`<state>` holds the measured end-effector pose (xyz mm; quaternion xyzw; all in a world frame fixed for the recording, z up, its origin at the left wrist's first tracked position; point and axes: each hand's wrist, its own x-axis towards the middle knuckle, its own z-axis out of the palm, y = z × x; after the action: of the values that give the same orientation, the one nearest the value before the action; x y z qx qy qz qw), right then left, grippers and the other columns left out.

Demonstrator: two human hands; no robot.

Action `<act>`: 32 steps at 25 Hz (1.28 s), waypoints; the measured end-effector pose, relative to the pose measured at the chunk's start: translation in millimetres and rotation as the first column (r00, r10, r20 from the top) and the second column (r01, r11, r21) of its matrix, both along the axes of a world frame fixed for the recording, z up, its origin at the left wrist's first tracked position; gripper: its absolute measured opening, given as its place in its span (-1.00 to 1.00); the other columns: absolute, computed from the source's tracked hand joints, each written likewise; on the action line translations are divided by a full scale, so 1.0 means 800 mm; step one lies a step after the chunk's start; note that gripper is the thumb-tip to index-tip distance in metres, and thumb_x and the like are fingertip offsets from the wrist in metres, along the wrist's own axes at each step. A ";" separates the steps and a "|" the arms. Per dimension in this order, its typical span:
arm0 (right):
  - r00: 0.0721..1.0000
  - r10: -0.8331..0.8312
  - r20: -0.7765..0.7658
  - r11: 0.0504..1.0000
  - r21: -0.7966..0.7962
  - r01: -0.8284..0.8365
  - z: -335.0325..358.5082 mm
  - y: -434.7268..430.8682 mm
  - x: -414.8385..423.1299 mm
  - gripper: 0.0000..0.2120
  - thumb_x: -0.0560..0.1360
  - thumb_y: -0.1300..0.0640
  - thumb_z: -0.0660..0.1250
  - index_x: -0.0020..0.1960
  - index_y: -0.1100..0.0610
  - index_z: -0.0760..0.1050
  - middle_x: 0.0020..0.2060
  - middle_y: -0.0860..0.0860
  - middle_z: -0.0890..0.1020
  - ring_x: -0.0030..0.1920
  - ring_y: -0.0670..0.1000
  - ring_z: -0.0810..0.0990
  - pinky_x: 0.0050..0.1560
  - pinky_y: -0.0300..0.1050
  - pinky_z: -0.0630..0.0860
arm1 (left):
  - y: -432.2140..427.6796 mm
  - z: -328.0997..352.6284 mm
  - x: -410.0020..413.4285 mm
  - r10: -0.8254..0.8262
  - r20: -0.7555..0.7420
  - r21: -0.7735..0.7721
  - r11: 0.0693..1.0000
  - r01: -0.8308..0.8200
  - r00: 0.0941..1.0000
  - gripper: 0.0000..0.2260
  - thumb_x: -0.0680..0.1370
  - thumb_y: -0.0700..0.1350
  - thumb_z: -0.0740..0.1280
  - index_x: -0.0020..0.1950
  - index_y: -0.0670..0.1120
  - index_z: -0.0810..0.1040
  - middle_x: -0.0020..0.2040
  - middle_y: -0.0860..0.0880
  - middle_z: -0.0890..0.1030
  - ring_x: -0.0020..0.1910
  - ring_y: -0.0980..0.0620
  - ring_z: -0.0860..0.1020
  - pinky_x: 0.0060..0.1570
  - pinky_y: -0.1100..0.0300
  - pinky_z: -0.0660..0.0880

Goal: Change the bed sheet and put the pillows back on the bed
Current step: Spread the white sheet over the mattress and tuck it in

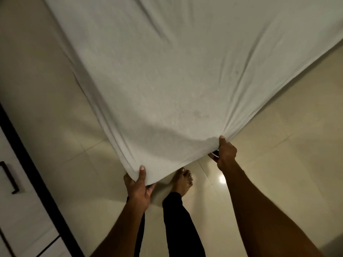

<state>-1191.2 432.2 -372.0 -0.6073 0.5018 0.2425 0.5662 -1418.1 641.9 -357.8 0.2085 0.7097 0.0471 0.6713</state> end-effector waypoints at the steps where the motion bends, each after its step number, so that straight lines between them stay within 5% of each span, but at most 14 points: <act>1: 0.998 0.056 -0.020 0.997 -0.042 -0.057 -0.009 -0.008 0.000 -0.66 0.63 -0.03 0.40 0.26 0.19 0.53 0.05 0.15 0.65 -0.02 0.19 0.69 -0.28 0.03 0.67 | -0.009 -0.005 -0.007 -0.078 -0.049 -0.011 0.997 0.077 0.996 -0.43 0.50 0.01 0.57 0.44 0.00 0.44 0.20 -0.12 0.61 -0.17 -0.03 0.62 -0.19 -0.03 0.68; 5: 0.987 0.152 -0.059 0.971 -0.179 -0.160 -0.031 -0.026 0.002 -0.64 0.61 -0.08 0.39 0.21 0.20 0.56 -0.02 0.14 0.63 -0.17 0.18 0.67 -0.29 -0.02 0.60 | -0.028 -0.019 -0.018 -0.324 -0.251 -0.105 0.946 0.307 0.912 -0.64 0.59 0.06 0.47 0.14 -0.20 0.54 -0.14 -0.18 0.52 -0.36 -0.01 0.45 -0.32 0.05 0.62; 10: 0.984 0.170 -0.059 0.958 -0.225 -0.179 -0.026 -0.019 -0.005 -0.70 0.60 -0.10 0.37 0.04 0.15 0.56 -0.04 0.14 0.63 -0.19 0.21 0.67 -0.24 0.00 0.58 | -0.018 -0.013 -0.025 -0.443 -0.337 -0.127 0.896 0.426 0.831 -0.68 0.58 0.06 0.49 -0.08 -0.16 0.50 -0.18 -0.23 0.56 -0.28 -0.11 0.53 -0.19 -0.09 0.66; 13: 0.970 0.186 -0.157 0.966 -0.150 -0.210 -0.034 -0.007 0.025 -0.74 0.60 0.06 0.39 0.18 0.21 0.55 0.01 0.18 0.64 -0.18 0.20 0.69 -0.23 0.02 0.59 | -0.004 -0.023 -0.022 -0.408 -0.334 -0.159 0.913 0.376 0.850 -0.68 0.57 -0.01 0.50 0.02 -0.26 0.54 -0.23 -0.20 0.57 -0.40 -0.10 0.52 -0.34 0.03 0.62; 15: 0.962 0.186 -0.199 0.968 -0.131 -0.214 -0.040 0.006 0.049 -0.69 0.60 0.20 0.33 0.32 0.27 0.49 0.10 0.22 0.64 -0.11 0.20 0.72 -0.17 0.06 0.61 | 0.011 -0.028 -0.004 -0.367 -0.302 -0.187 0.928 0.323 0.880 -0.80 0.59 -0.06 0.45 0.07 -0.14 0.53 -0.22 -0.15 0.60 -0.43 -0.11 0.53 -0.16 -0.09 0.63; 18: 0.972 0.194 -0.131 0.958 -0.188 -0.217 -0.037 0.038 0.081 -0.57 0.63 0.11 0.27 0.45 0.21 0.34 0.18 0.18 0.54 -0.05 0.20 0.71 -0.10 0.12 0.62 | 0.034 -0.036 0.029 -0.295 -0.216 -0.126 0.954 0.273 0.931 -0.82 0.62 -0.09 0.41 0.21 -0.06 0.54 -0.23 -0.07 0.63 -0.43 -0.10 0.60 -0.14 -0.07 0.63; 23: 0.948 0.306 -0.087 0.951 -0.024 -0.309 -0.023 0.087 0.101 -0.80 0.67 0.18 0.23 0.27 0.16 0.50 0.08 0.12 0.63 -0.13 0.13 0.71 -0.16 0.02 0.63 | 0.060 -0.040 0.083 -0.256 -0.056 -0.051 0.966 0.254 0.965 -0.66 0.71 -0.13 0.28 0.50 -0.01 0.41 0.21 -0.07 0.60 -0.07 -0.10 0.70 -0.05 0.00 0.63; 26: 0.939 0.338 -0.066 0.937 0.118 -0.329 -0.025 0.117 0.114 -0.74 0.67 0.09 0.31 0.35 0.08 0.52 0.11 0.07 0.71 -0.03 0.14 0.76 -0.19 -0.02 0.67 | 0.078 -0.050 0.114 -0.300 -0.050 0.074 0.950 0.303 0.953 -0.63 0.65 -0.22 0.38 0.44 -0.10 0.38 0.20 -0.14 0.67 -0.08 -0.11 0.74 -0.18 0.02 0.67; 29: 0.932 0.358 -0.064 0.932 0.079 -0.353 -0.042 0.137 0.129 -0.74 0.65 0.14 0.33 0.34 0.07 0.53 0.04 0.06 0.76 -0.10 0.14 0.76 -0.28 -0.09 0.63 | 0.101 -0.057 0.128 -0.427 -0.217 0.192 0.863 0.467 0.878 -0.58 0.49 -0.34 0.53 0.32 -0.22 0.53 0.04 -0.24 0.72 -0.20 -0.10 0.73 -0.26 0.04 0.66; 32: 0.941 0.316 -0.118 0.948 -0.006 -0.319 -0.056 0.147 0.137 -0.89 0.59 0.29 0.37 0.10 0.22 0.60 0.02 0.14 0.75 -0.25 0.09 0.69 -0.37 -0.13 0.57 | 0.115 -0.065 0.117 -0.559 -0.421 0.246 0.688 0.683 0.714 -0.80 0.38 -0.30 0.59 -0.07 -0.22 0.64 -0.17 -0.16 0.71 -0.21 -0.15 0.69 -0.18 0.00 0.65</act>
<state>-1081.6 549.8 -416.8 -0.6723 0.4322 0.3588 0.4821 -1324.6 734.1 -409.8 0.5711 0.6679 -0.0816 0.4703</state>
